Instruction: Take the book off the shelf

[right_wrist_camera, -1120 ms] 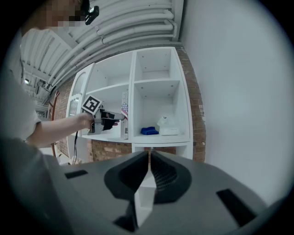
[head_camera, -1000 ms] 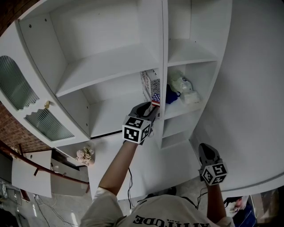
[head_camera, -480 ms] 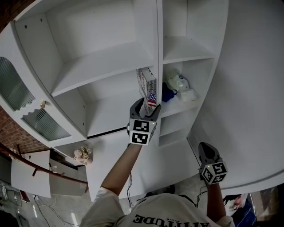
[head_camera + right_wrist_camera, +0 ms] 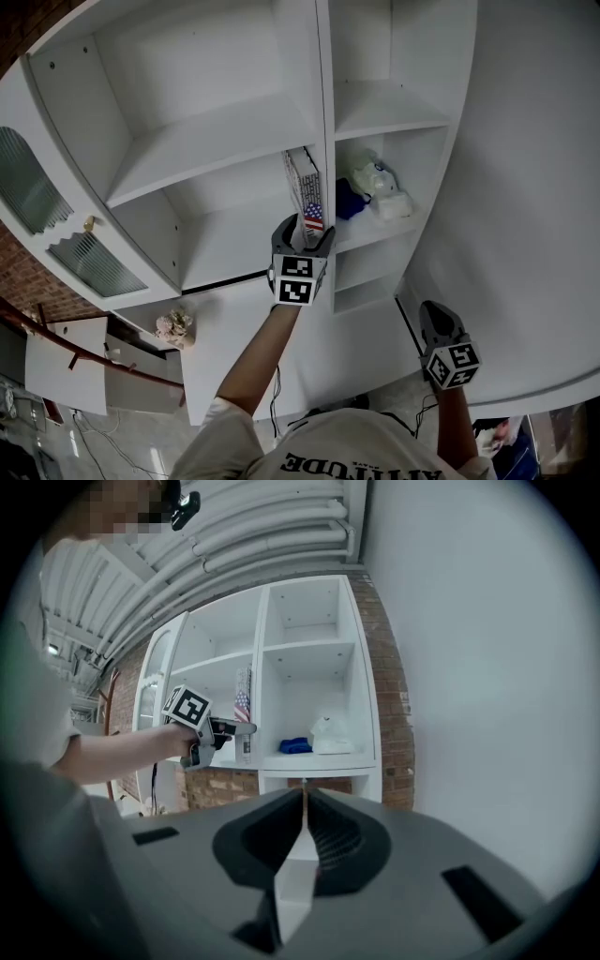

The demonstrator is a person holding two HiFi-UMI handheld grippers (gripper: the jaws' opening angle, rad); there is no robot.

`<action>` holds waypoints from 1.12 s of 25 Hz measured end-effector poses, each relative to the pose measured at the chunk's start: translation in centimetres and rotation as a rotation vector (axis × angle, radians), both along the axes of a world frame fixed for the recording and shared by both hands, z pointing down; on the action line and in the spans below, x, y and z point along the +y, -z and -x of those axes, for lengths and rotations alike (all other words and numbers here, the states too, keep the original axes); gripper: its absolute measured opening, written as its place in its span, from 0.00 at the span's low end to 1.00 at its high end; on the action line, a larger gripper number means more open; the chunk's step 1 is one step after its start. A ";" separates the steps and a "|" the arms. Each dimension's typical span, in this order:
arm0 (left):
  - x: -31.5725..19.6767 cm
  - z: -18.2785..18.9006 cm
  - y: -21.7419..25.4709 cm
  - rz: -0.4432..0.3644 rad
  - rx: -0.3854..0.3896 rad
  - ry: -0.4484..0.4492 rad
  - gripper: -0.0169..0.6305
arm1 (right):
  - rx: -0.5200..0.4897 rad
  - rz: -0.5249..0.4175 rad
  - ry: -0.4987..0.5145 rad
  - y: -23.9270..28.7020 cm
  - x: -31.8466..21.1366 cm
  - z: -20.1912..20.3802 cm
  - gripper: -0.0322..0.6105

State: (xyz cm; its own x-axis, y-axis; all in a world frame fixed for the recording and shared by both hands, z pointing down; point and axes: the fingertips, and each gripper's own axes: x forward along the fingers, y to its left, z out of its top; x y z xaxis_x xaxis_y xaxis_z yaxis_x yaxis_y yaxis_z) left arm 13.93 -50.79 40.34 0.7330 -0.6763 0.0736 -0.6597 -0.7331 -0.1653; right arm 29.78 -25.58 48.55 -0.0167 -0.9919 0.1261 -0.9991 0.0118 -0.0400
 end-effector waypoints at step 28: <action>2.7 2.0 0.1 -0.027 -0.024 -0.013 0.43 | -0.023 -0.012 0.214 -0.9 -4.9 0.2 0.11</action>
State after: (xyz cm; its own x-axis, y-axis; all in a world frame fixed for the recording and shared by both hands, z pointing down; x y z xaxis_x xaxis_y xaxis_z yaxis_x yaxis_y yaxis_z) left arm 11.91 -48.09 40.24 0.7399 -0.6687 0.0732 -0.6457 -0.7366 -0.2012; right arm 29.54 -30.49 49.45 -0.2297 -0.9669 0.1115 -0.9727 0.2240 -0.0613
